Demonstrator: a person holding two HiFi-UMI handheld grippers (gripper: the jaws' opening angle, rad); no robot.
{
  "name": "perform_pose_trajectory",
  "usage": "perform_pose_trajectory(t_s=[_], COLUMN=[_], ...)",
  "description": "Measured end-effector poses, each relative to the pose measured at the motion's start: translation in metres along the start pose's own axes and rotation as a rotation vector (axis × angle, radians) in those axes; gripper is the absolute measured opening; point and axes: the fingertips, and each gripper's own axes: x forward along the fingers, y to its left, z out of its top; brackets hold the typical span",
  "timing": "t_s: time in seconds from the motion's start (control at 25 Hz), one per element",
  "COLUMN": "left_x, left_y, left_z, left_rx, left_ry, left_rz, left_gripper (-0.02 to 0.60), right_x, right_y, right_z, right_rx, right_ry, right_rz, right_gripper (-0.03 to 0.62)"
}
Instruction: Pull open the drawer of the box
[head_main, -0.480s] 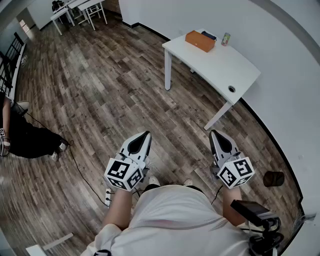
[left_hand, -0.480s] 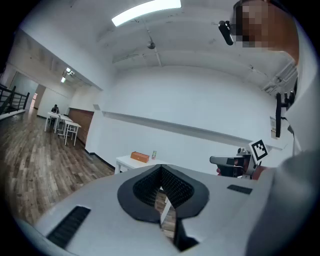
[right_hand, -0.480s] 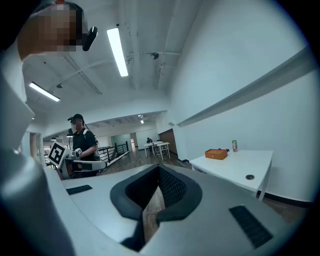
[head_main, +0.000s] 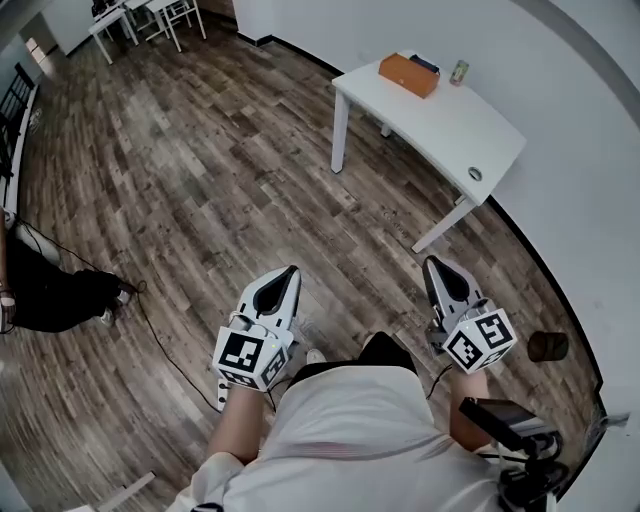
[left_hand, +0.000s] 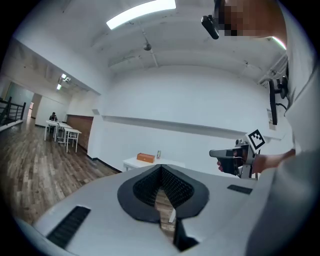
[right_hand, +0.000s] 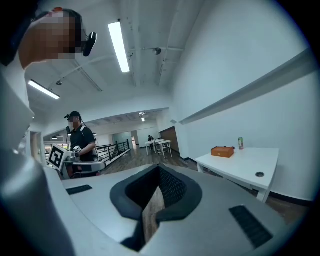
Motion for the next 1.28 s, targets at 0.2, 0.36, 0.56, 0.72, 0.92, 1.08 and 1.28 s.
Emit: perform_pose_trajectory(t_s=[0.2, 0.36, 0.56, 0.72, 0.92, 1.08, 1.28], left_x=[0.02, 0.045, 0.089, 0.14, 0.225, 0.286, 0.359], left_y=[0.02, 0.037, 0.062, 0.078, 0.088, 0.096, 0.099], left_z=[-0.001, 0.0, 0.009, 0.025, 0.044, 0.059, 0.068], left_rx=[-0.024, -0.021, -0.027, 0.019, 0.021, 0.01, 0.013], left_ry=[0.004, 0.016, 0.025, 0.018, 0.017, 0.001, -0.005], left_rz=[-0.013, -0.011, 0.017, 0.029, 0.031, 0.036, 0.052], left_gripper=[0.011, 0.011, 0.011, 0.011, 0.011, 0.011, 0.011], right_x=[0.028, 0.059, 0.102, 0.14, 0.193, 0.228, 0.257], right_y=[0.006, -0.01, -0.047, -0.089, -0.159, -0.211, -0.281], right_z=[-0.006, -0.008, 0.001, 0.013, 0.039, 0.062, 0.072], right_rx=[-0.033, -0.018, -0.001, 0.001, -0.008, -0.034, -0.018], right_ry=[0.027, 0.029, 0.016, 0.014, 0.018, 0.01, 0.015], right_rz=[0.045, 0.067, 0.075, 0.081, 0.098, 0.108, 0.109], right_gripper=[0.003, 0.003, 0.003, 0.003, 0.003, 0.003, 0.003])
